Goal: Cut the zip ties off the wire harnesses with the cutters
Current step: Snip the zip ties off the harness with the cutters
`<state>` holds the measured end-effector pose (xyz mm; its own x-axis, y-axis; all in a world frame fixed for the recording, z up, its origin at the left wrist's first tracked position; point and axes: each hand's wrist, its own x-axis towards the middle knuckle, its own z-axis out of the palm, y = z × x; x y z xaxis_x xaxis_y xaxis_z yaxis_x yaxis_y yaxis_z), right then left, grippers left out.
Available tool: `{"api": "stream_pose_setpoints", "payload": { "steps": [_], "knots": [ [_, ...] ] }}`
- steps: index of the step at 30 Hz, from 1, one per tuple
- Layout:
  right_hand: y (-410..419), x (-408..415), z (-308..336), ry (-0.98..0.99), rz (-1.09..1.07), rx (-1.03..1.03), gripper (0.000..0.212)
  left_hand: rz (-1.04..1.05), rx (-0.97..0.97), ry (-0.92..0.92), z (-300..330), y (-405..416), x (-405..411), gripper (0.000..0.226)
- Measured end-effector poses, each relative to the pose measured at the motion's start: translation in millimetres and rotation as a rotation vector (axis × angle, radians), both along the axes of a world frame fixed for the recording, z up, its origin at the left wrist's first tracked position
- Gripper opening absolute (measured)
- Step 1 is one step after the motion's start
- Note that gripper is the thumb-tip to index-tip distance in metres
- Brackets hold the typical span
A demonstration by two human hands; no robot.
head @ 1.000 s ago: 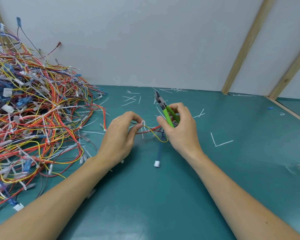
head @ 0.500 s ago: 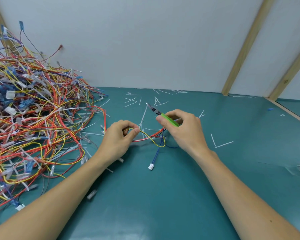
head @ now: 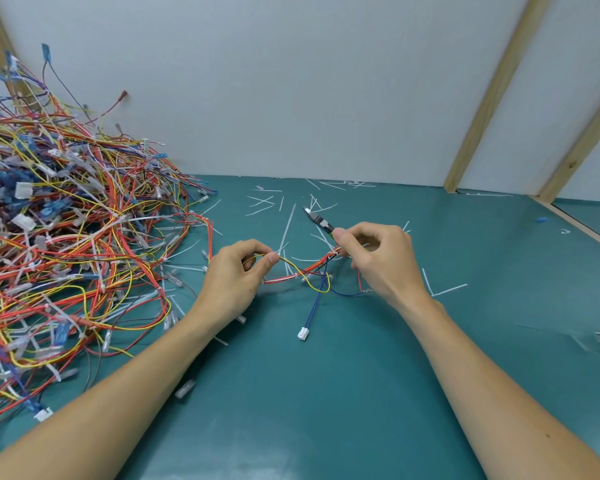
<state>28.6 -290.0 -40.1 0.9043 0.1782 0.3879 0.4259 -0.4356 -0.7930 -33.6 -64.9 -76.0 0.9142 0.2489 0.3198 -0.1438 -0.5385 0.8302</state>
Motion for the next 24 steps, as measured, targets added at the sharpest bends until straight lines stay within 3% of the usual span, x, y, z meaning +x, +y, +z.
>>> {"api": "stream_pose_setpoints", "payload": {
  "steps": [5,14,24],
  "knots": [
    [-2.5,0.6,1.7,0.025,0.090,-0.058,0.029,0.027,0.003,0.017,-3.8,1.3,2.3,0.016],
    [-6.4,3.4,-1.4,-0.108,-0.015,-0.423,0.035,0.043,-0.001,0.031,-4.3,1.9,3.2,0.016],
    [-4.5,-0.9,1.3,-0.133,0.027,-0.445,0.022,0.052,0.056,-0.056,4.3,-2.5,-2.3,0.012]
  ]
}}
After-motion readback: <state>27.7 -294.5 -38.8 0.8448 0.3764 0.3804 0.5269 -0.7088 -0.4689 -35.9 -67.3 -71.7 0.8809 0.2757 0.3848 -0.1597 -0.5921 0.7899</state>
